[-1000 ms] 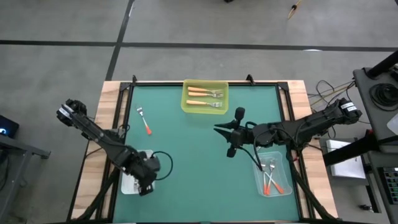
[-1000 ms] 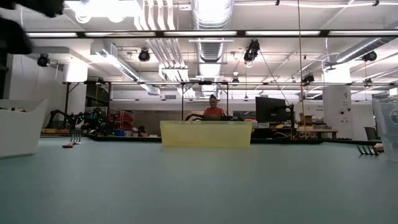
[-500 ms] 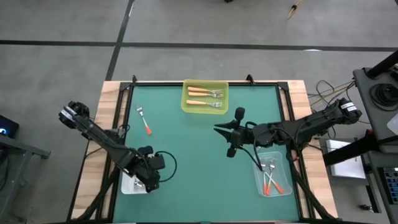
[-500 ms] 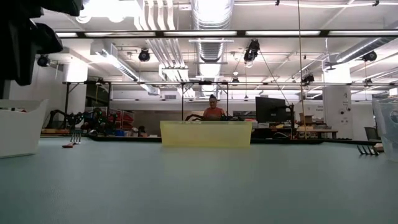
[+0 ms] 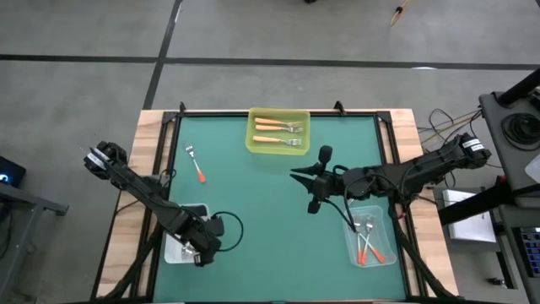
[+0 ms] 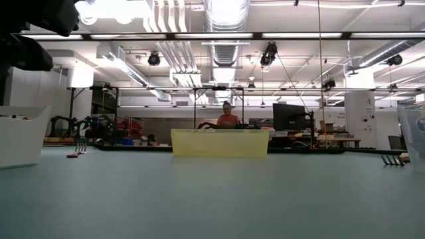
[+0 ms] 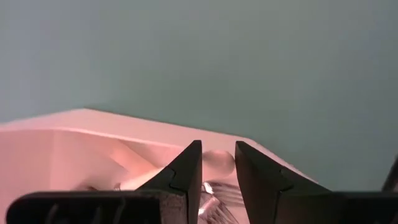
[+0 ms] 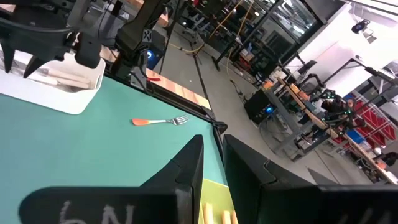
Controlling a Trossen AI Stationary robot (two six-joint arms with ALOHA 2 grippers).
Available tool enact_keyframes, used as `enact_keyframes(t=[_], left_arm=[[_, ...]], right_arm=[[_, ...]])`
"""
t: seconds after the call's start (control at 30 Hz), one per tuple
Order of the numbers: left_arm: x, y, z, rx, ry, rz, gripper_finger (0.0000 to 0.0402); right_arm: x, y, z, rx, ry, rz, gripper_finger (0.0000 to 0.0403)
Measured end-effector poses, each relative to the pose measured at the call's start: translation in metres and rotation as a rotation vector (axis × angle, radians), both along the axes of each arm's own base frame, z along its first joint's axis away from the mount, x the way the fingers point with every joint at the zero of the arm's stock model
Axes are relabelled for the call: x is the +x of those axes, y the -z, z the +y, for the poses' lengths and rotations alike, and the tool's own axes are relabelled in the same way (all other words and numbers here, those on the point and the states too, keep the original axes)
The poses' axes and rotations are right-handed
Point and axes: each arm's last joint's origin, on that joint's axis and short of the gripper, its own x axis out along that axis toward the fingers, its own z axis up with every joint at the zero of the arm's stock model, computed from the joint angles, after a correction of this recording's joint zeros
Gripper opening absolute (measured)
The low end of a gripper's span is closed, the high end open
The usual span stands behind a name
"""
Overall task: Sort silverware by color (type)
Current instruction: Put the white fork into the white bin, then put the orange fork into the transparent bin
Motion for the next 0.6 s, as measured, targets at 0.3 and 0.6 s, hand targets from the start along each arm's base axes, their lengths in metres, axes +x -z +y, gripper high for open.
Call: enact_keyframes(t=[0.3, 0.6], left_arm=[[-0.0025, -0.0002, -0.0031, -0.099, -0.008, 0.077, 0.0077], [-0.0039, -0.0008, -0.0041, -0.137, -0.009, 0.11, 0.0077]], right_arm=[[0.0, 0.0, 0.0, -0.002, 0.0, 0.001, 0.0052], [0.0001, 0.0001, 0.0, -0.002, 0.0, 0.001, 0.0052]])
